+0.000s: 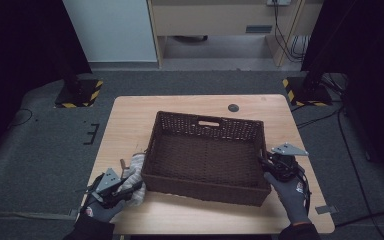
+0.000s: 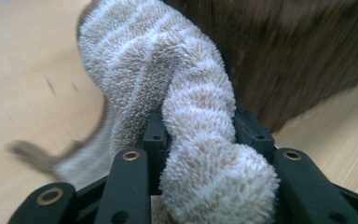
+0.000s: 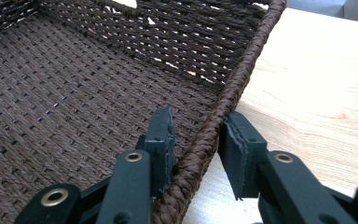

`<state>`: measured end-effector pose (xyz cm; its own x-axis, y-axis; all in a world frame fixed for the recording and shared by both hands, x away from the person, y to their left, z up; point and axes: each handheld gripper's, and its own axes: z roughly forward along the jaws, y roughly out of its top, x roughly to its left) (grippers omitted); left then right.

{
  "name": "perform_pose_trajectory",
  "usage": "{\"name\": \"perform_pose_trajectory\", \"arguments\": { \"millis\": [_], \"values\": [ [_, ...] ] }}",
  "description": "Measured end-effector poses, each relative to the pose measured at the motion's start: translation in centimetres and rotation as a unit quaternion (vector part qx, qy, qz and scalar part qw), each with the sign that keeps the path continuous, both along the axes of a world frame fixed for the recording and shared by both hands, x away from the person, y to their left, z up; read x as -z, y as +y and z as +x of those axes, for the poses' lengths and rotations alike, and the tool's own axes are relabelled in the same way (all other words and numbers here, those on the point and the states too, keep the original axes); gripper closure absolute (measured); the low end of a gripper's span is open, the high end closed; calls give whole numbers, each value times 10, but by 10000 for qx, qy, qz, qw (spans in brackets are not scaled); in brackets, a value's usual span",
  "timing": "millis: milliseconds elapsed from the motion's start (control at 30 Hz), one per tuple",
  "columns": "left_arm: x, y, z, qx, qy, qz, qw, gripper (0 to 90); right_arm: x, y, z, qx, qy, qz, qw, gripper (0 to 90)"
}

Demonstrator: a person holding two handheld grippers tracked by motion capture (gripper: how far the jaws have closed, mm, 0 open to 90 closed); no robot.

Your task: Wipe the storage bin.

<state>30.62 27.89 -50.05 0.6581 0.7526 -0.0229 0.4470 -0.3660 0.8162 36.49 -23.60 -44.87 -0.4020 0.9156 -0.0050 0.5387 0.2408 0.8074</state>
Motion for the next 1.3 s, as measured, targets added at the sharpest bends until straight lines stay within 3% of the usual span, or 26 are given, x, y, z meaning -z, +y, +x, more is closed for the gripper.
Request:
{"name": "perform_pose_trajectory", "arguments": {
  "millis": [167,300,467,633,800,1000,1100,1167,1300],
  "values": [
    [0,2,0,-54,45,-55,10000,609,0,0,0,1,3,4,10000,655],
    [-11,13,-1,-289,-137,-364,9988,610,0,0,0,0,4,9,10000,655],
    [-27,32,1,-819,-521,-560,9937,609,0,-1,1,-11,8,20,10000,654],
    [-31,43,7,-1278,-627,-613,9879,610,0,-1,1,-4,13,41,10000,652],
    [-28,49,21,-1596,-631,-534,9837,607,0,-2,3,-38,17,26,10000,650],
    [-17,55,33,-1884,-358,-439,9804,605,1,-3,9,-3,22,72,10000,662],
    [-11,54,38,-1915,-237,-327,9807,603,1,-4,12,4,14,109,9999,663],
    [-6,51,40,-1859,-183,-112,9823,603,1,-5,14,-8,31,154,9999,663],
    [3,45,39,-1665,-64,119,9859,597,1,-5,16,-14,19,121,9999,664]
  ]
}}
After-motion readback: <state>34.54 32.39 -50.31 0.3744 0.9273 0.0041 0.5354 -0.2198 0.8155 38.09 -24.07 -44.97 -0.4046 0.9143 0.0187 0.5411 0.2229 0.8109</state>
